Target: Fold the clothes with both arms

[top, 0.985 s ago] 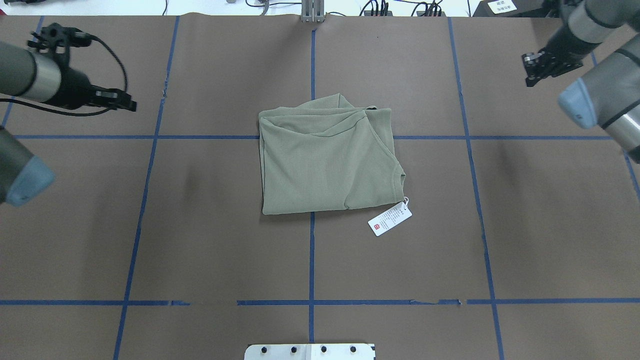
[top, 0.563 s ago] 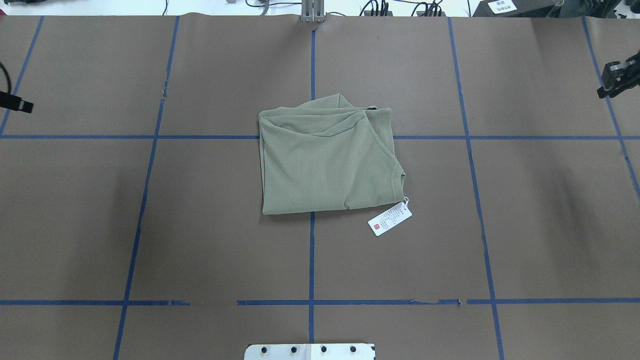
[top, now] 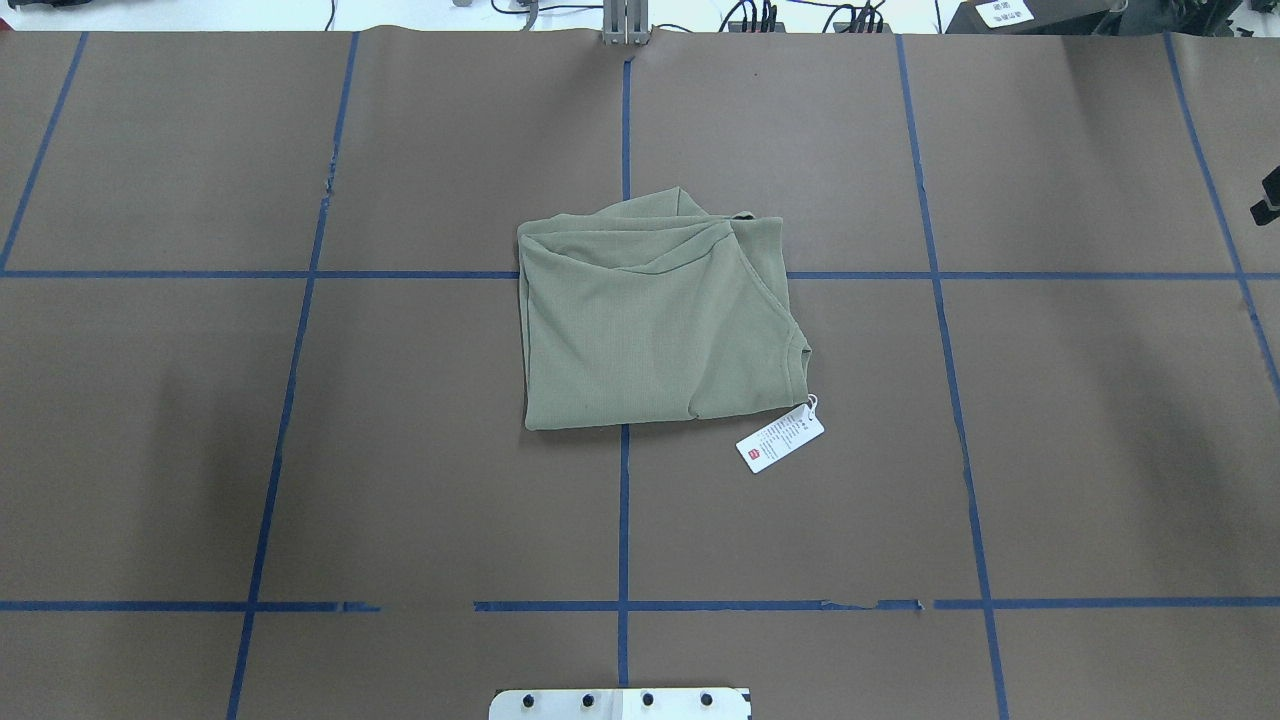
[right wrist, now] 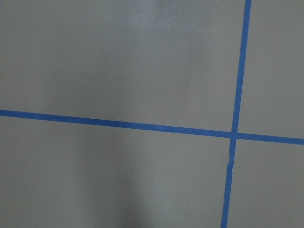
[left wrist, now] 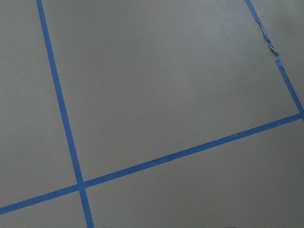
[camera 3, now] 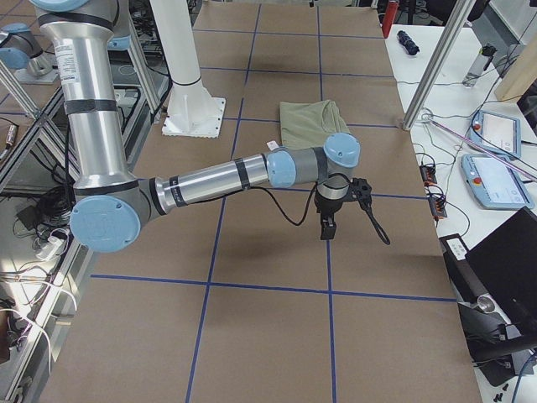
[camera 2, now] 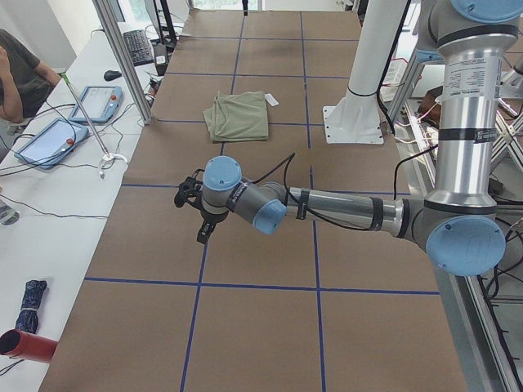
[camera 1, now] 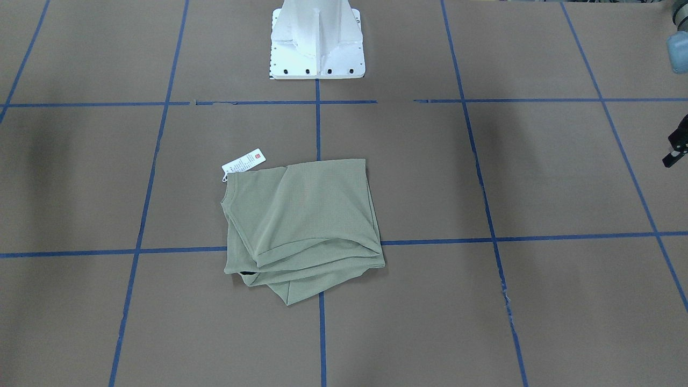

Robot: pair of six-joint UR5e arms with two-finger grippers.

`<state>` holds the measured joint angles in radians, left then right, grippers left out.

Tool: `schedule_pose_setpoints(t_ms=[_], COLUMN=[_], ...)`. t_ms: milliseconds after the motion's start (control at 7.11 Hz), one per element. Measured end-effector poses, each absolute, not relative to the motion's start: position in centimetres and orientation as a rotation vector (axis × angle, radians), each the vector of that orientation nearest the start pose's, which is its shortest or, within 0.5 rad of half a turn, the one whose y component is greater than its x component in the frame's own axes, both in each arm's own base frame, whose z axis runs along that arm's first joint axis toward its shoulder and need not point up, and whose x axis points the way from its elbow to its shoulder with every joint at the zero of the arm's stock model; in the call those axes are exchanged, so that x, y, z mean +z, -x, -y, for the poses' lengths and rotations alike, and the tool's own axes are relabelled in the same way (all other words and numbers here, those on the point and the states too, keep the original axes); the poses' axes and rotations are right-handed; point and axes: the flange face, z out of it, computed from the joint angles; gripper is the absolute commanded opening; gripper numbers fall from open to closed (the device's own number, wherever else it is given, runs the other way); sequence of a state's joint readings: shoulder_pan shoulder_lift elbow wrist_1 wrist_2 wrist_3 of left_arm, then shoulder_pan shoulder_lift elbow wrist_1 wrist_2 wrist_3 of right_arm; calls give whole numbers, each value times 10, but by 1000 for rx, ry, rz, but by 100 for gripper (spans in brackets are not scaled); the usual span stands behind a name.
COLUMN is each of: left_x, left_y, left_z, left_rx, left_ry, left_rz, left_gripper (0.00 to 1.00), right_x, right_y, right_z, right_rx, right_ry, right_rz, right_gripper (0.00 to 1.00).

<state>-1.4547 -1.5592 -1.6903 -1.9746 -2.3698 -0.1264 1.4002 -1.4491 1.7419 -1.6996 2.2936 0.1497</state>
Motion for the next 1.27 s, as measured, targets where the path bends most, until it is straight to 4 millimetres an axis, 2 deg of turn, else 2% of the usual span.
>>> schedule_pose_setpoints(t_ms=[141,422,844,1267], left_x=[563,573,594,591], left_y=[22,37,42,37], left_z=[510,510,497,493], left_rx=[220,227,191,111], left_ry=[-378,-335,-276,-200], left_rz=[-804,-780,-788,-873], left_gripper=[100,100,100,100], right_x=[529,536,555,579], right_y=[23,20,13,12], right_z=[541,536,526,500], right_rx=[-75,-64,-48,-31], right_ry=[-37,-27,-11,46], right_rz=[740,728,661,702], right_gripper=[100,100,100,100])
